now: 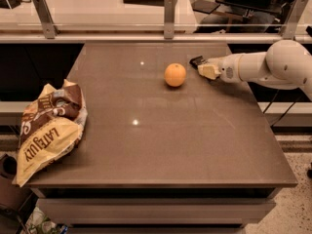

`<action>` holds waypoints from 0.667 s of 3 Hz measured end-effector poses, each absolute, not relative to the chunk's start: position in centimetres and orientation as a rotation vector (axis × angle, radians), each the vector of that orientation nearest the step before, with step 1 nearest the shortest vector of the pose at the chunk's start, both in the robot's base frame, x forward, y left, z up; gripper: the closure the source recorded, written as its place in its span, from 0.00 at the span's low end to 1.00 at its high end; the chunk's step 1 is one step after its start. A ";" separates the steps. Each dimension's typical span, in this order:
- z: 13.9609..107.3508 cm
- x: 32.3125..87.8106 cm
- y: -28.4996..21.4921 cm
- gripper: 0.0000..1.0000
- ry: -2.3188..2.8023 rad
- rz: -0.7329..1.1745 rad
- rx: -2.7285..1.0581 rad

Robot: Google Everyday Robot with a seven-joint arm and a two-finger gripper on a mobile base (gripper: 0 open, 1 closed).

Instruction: Move rxbar chocolate near brown chip bag

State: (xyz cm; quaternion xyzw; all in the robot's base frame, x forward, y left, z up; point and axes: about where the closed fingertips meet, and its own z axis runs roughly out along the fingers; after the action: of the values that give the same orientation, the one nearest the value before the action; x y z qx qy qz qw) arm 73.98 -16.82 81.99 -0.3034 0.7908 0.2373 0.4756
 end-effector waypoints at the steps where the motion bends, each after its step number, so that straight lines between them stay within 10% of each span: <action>1: 82.0 74.0 -16.8 1.00 1.933 0.580 -0.742; 2: 82.0 74.0 -16.8 1.00 1.933 0.580 -0.741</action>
Offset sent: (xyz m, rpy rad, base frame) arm -0.0161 -0.0574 0.0814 -0.0692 -0.1217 -0.1308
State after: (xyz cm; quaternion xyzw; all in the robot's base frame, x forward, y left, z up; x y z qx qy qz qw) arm 73.98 -16.83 82.00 -0.3033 0.7908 0.2372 0.4757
